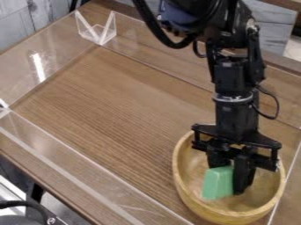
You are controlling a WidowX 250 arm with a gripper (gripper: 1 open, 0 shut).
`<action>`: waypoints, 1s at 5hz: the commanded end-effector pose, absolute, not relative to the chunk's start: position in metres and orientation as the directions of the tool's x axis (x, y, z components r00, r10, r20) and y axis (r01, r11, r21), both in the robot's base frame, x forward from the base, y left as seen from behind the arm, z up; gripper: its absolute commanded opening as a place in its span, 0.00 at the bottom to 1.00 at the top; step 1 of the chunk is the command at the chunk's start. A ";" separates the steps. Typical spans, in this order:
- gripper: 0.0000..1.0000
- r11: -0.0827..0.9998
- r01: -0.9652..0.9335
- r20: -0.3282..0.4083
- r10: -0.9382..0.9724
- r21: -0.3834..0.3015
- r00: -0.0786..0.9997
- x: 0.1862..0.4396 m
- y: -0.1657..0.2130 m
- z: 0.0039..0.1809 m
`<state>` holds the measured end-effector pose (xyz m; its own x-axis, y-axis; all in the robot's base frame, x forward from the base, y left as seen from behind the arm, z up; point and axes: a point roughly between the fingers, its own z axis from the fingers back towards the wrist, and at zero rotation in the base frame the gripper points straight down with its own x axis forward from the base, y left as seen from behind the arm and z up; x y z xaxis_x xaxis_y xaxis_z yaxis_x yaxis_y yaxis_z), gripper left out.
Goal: Put the green block in the brown bowl
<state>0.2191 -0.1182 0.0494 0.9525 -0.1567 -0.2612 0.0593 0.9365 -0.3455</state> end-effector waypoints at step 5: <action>0.00 0.930 0.052 -0.261 -0.155 -0.363 0.953 0.233 -0.116 0.058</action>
<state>0.2218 -0.1162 0.0502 0.9389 -0.1615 -0.3039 0.0457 0.9337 -0.3550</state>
